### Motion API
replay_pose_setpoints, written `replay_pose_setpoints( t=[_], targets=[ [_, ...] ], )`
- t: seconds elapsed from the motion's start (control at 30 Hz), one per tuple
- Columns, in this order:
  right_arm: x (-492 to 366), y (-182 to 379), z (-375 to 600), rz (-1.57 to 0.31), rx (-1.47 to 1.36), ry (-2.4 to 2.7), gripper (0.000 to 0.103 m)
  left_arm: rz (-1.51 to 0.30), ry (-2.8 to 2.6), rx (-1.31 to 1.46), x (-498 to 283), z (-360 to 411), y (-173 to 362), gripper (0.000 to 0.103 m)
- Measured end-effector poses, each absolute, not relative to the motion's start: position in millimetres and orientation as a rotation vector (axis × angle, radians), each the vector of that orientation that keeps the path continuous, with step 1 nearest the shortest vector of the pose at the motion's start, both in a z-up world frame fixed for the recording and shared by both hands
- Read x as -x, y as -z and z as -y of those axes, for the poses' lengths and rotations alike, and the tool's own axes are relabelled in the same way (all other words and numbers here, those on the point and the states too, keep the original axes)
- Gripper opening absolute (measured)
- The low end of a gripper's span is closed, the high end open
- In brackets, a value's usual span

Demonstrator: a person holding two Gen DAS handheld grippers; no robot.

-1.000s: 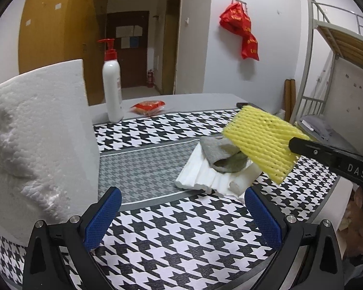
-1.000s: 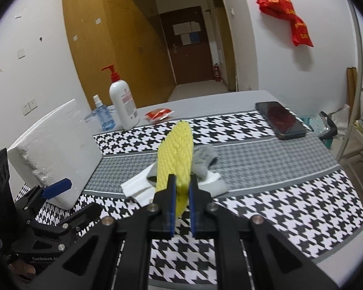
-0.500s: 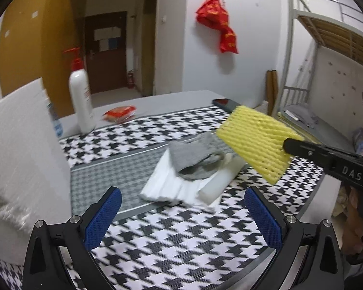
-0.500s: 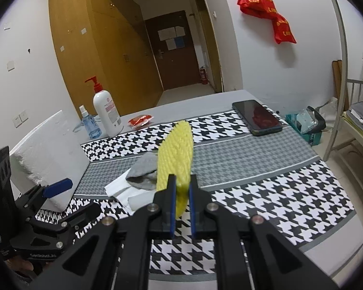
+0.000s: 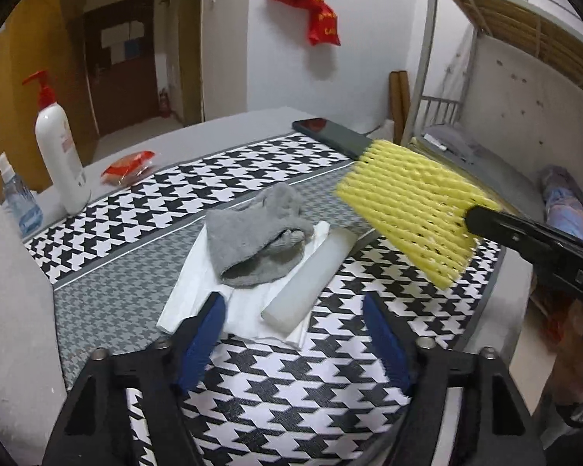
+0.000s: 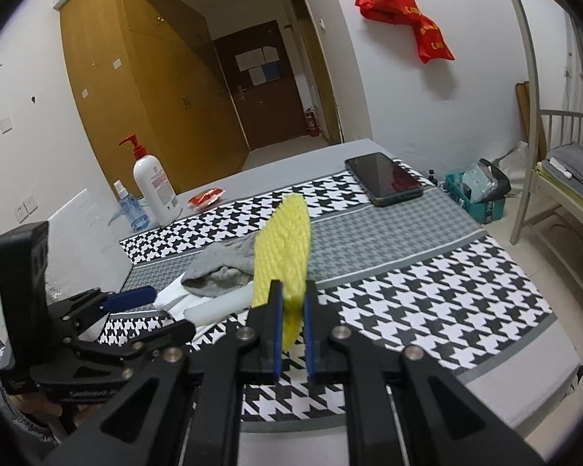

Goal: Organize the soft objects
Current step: 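Grasp the white foam stick with the left tool while the right tool holds the sleeve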

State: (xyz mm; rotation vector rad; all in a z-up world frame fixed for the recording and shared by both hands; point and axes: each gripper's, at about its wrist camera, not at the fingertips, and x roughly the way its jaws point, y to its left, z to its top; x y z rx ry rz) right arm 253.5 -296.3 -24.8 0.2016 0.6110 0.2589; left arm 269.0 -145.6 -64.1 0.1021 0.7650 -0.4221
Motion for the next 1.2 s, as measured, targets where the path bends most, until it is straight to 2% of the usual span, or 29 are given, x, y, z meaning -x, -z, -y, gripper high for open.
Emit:
replay_pose_setpoints(
  t=[0.13, 0.27, 0.47, 0.6, 0.67, 0.8, 0.97, 1.2],
  targets=[
    [-252, 27, 298, -0.618, -0.203, -0.255, 0.012, -0.791, 0.418, -0.131, -275, 152, 70, 0.058],
    [-250, 27, 300, -0.617, -0.200, -0.254, 0.012, -0.786, 0.428, -0.162, -275, 158, 73, 0.053],
    [-248, 26, 302, -0.615, -0.197, -0.248, 0.012, -0.801, 0.429, -0.176, -281, 162, 76, 0.051],
    [-246, 26, 304, -0.616, -0.195, -0.246, 0.012, -0.816, 0.414, -0.183, -286, 164, 79, 0.045],
    [-245, 26, 305, -0.616, -0.198, -0.244, 0.012, -0.835, 0.402, -0.191, -291, 165, 82, 0.037],
    [-244, 25, 305, -0.611, -0.200, -0.243, 0.012, -0.856, 0.394, -0.200, -298, 166, 86, 0.037],
    [-242, 24, 307, -0.606, -0.199, -0.237, 0.012, -0.848, 0.407, -0.213, -297, 169, 85, 0.026],
    [-239, 21, 308, -0.595, -0.196, -0.227, 0.012, -0.785, 0.436, -0.213, -284, 170, 73, 0.020]
  ],
)
